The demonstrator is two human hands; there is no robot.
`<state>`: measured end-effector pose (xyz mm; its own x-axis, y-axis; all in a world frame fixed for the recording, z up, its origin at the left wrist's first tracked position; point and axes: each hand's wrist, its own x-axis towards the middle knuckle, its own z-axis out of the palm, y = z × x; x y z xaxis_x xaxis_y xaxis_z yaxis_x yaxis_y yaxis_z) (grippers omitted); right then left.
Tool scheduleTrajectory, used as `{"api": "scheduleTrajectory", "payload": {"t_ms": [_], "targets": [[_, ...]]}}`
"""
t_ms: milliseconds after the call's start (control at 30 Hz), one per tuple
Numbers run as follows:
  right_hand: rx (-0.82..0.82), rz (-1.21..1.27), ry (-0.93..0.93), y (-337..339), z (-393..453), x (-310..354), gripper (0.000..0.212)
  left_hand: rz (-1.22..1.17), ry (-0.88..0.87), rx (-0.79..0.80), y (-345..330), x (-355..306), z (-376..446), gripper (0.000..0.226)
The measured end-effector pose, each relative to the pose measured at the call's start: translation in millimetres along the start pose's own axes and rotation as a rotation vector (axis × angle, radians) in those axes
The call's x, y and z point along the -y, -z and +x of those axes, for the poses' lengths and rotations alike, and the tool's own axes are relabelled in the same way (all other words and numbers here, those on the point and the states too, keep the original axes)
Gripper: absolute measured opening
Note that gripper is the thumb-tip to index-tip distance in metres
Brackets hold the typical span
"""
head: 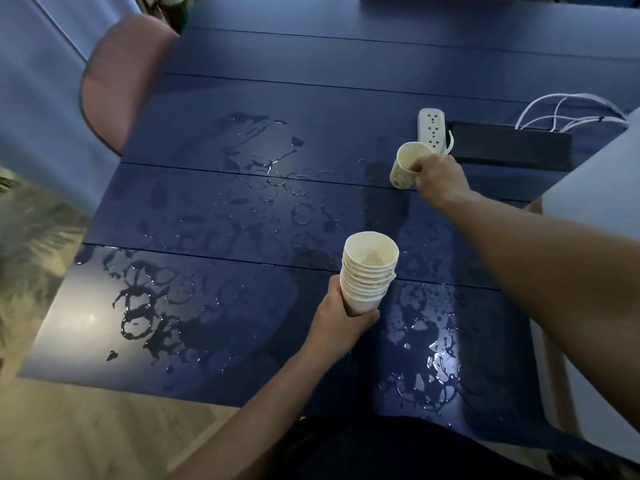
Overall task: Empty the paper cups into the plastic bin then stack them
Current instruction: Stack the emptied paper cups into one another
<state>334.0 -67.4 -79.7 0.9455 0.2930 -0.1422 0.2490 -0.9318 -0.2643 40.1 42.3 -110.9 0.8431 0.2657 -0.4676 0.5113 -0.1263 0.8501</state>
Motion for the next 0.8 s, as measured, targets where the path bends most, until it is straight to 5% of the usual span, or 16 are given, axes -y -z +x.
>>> {"api": "scheduleTrajectory", "payload": {"t_ms": [567,800], "targets": [[-0.404,0.520,0.070,26,-101,13,0.026,-0.054,-0.051,-0.010,-17,-6,-1,0.058],[-0.569,0.635,0.336,55,-170,20,0.022,-0.081,-0.054,0.029,-28,-6,-5,0.052]]}}
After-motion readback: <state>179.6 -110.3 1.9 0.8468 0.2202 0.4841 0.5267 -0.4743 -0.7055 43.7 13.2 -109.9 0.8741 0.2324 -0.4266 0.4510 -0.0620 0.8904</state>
